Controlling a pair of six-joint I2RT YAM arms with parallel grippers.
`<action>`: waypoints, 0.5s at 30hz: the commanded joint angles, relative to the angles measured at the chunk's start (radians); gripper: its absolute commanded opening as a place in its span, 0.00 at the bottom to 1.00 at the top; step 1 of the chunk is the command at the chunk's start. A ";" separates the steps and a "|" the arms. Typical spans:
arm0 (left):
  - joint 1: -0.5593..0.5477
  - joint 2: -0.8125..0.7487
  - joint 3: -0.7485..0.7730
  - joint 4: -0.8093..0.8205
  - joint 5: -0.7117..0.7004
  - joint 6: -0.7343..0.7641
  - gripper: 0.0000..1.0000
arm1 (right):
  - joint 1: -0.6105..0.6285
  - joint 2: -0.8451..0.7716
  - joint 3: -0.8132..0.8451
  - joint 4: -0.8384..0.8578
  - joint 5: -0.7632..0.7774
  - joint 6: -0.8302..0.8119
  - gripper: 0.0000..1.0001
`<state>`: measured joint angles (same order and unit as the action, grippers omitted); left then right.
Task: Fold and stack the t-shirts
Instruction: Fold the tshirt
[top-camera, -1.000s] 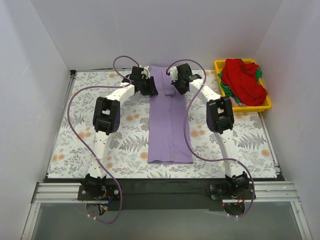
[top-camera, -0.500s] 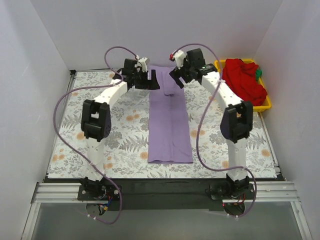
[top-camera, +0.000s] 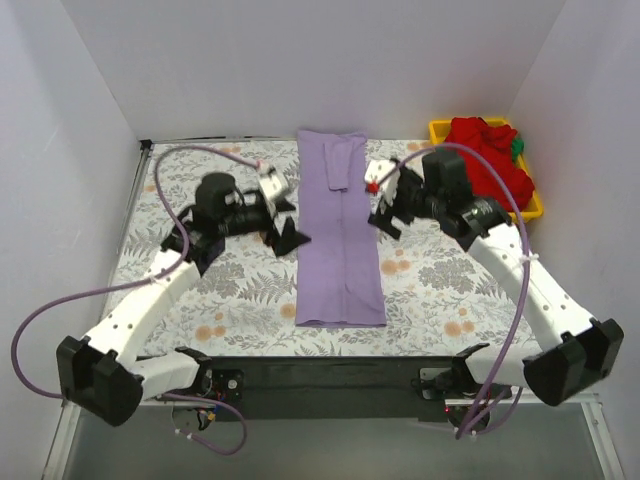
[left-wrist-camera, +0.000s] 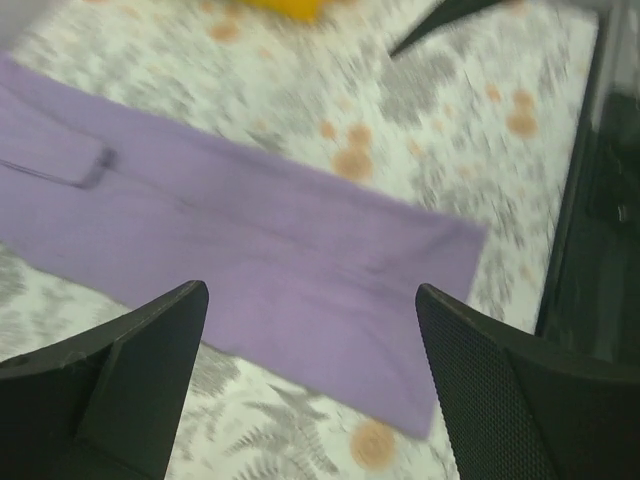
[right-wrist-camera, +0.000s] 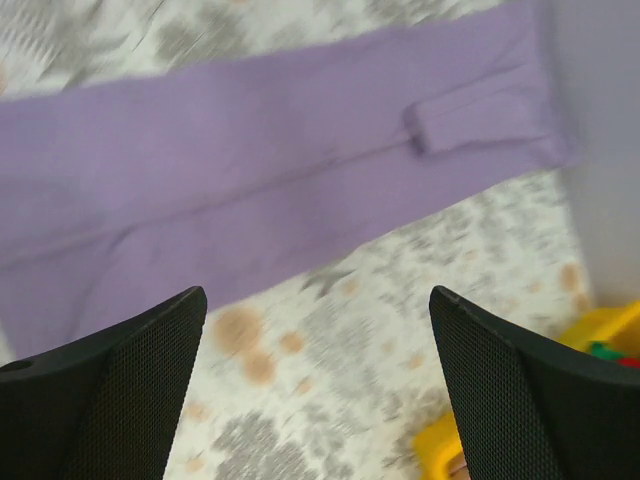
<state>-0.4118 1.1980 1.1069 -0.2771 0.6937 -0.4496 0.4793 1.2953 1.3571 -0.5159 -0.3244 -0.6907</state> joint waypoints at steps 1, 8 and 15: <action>-0.160 -0.145 -0.237 -0.114 -0.075 0.245 0.83 | 0.056 -0.140 -0.264 -0.118 -0.078 -0.173 0.98; -0.343 -0.210 -0.521 -0.018 -0.164 0.318 0.69 | 0.251 -0.292 -0.622 -0.113 0.027 -0.259 0.74; -0.466 -0.163 -0.673 0.151 -0.299 0.416 0.64 | 0.363 -0.261 -0.762 0.025 0.096 -0.293 0.65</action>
<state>-0.8543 1.0302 0.4591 -0.2447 0.4740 -0.1131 0.8227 1.0248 0.6235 -0.5953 -0.2642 -0.9428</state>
